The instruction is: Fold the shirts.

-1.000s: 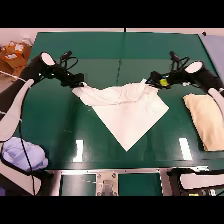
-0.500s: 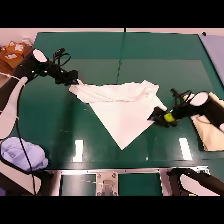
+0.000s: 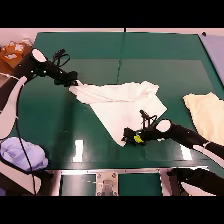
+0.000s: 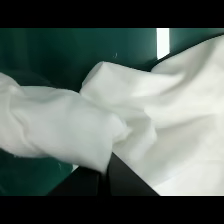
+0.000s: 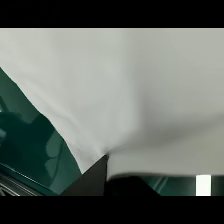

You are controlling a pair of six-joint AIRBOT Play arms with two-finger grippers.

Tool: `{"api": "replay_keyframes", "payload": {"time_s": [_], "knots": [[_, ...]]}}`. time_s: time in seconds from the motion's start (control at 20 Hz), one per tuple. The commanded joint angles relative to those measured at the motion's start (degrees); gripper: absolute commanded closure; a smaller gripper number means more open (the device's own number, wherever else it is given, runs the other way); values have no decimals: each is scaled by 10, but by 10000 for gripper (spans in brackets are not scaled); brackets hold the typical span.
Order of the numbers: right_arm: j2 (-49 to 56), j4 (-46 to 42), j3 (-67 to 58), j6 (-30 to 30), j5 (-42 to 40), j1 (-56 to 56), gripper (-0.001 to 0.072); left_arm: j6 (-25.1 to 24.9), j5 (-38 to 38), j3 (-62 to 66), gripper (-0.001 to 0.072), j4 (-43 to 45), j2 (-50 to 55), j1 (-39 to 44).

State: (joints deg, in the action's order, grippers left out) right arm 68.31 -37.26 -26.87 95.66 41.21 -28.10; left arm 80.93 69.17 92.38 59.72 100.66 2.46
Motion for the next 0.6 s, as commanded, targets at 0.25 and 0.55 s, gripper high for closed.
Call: {"api": "replay_keyframes", "payload": {"time_s": [0.25,0.55], "knots": [[14,-239,-108,-27,150,230,701,23,185,16,683,51,-3,-93],[15,-276,-202,-84,176,406,701,47,287,16,683,72,-4,-38]]}}
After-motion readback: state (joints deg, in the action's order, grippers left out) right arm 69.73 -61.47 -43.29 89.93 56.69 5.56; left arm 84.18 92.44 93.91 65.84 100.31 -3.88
